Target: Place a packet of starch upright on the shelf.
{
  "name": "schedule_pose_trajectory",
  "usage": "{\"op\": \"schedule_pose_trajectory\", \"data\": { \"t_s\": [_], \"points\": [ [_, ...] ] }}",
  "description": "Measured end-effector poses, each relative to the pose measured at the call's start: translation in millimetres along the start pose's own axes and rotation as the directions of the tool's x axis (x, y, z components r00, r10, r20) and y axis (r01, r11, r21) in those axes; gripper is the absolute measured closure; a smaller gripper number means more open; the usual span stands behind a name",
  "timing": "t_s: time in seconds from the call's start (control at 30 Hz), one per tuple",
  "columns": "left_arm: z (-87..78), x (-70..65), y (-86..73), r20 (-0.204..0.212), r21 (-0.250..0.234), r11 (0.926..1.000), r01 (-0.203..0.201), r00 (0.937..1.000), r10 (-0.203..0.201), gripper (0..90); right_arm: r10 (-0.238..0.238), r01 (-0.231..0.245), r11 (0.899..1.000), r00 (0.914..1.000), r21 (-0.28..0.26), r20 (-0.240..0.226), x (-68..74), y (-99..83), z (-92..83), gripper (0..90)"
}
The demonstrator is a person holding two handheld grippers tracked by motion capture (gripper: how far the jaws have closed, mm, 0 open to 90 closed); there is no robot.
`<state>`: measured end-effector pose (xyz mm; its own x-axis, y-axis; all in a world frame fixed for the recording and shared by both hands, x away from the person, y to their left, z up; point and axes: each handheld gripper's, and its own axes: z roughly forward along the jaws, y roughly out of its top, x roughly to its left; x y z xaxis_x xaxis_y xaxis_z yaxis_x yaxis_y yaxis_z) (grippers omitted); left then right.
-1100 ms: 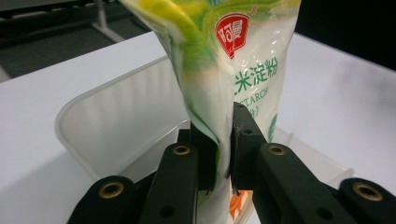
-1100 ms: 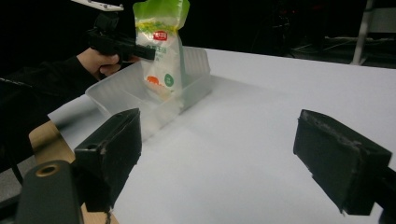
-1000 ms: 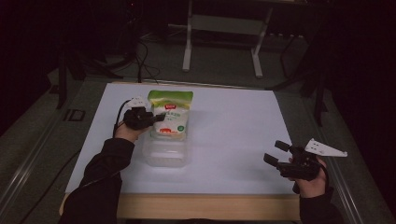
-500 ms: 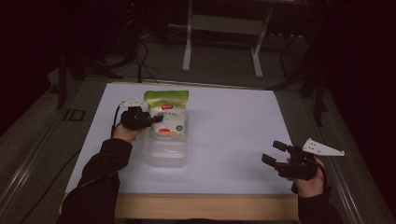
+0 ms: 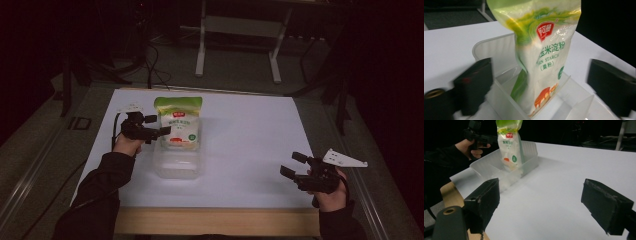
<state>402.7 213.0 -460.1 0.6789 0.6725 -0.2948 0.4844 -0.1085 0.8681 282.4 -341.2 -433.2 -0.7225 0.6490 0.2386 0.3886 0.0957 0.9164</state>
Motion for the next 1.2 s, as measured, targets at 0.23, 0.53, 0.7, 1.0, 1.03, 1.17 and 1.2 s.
{"op": "schedule_pose_trajectory", "data": {
  "t_s": [0.23, 0.53, 0.7, 1.0, 1.03, 1.17, 1.2],
  "points": [
    [-11.5, -21.8, 3.0, -0.018, 0.016, 0.9991, -0.04, 0.999, 0.04, 1.2, -0.003, 0.003, 1.0, 1.0, -0.003, -0.005, 0.1, -2.0, 1.4, 15.3],
    [-27.4, -48.9, -0.4, -0.033, 0.016, 0.997, -0.075, 0.9966, 0.076, 1.2, -0.001, 0.001, 1.0, 0.9999, -0.004, -0.01, 1.2, -2.3, 1.7, 15.3],
    [-36.0, -62.9, -5.9, 0.003, 0.007, 0.9953, -0.096, 0.9953, 0.096, 1.2, -0.005, 0.005, 1.0, 0.9999, -0.001, -0.011, 2.8, -1.6, 3.4, 15.3],
    [-44.1, -97.4, -14.6, 0.069, -0.016, 0.9876, -0.156, 0.9852, 0.157, 1.2, -0.009, 0.009, 1.0, 0.9998, 0.003, -0.017, 4.7, -1.4, 5.3, 15.3],
    [-44.0, -101.5, -15.3, 0.076, -0.021, 0.9861, -0.165, 0.9832, 0.166, 1.2, -0.009, 0.01, 1.0, 0.9998, 0.002, -0.016, 4.9, -1.4, 5.3, 15.3],
    [-41.1, -118.1, -17.9, 0.112, -0.037, 0.9813, -0.189, 0.9749, 0.192, 1.2, -0.01, 0.01, 1.0, 0.9998, 0.001, -0.016, 5.2, -1.7, 5.2, 15.3],
    [-39.9, -122.2, -18.2, 0.121, -0.036, 0.9791, -0.2, 0.9717, 0.203, 1.2, -0.016, 0.016, 1.0, 0.9998, 0.004, -0.014, 5.2, -1.9, 5.5, 15.3]
  ]
}}
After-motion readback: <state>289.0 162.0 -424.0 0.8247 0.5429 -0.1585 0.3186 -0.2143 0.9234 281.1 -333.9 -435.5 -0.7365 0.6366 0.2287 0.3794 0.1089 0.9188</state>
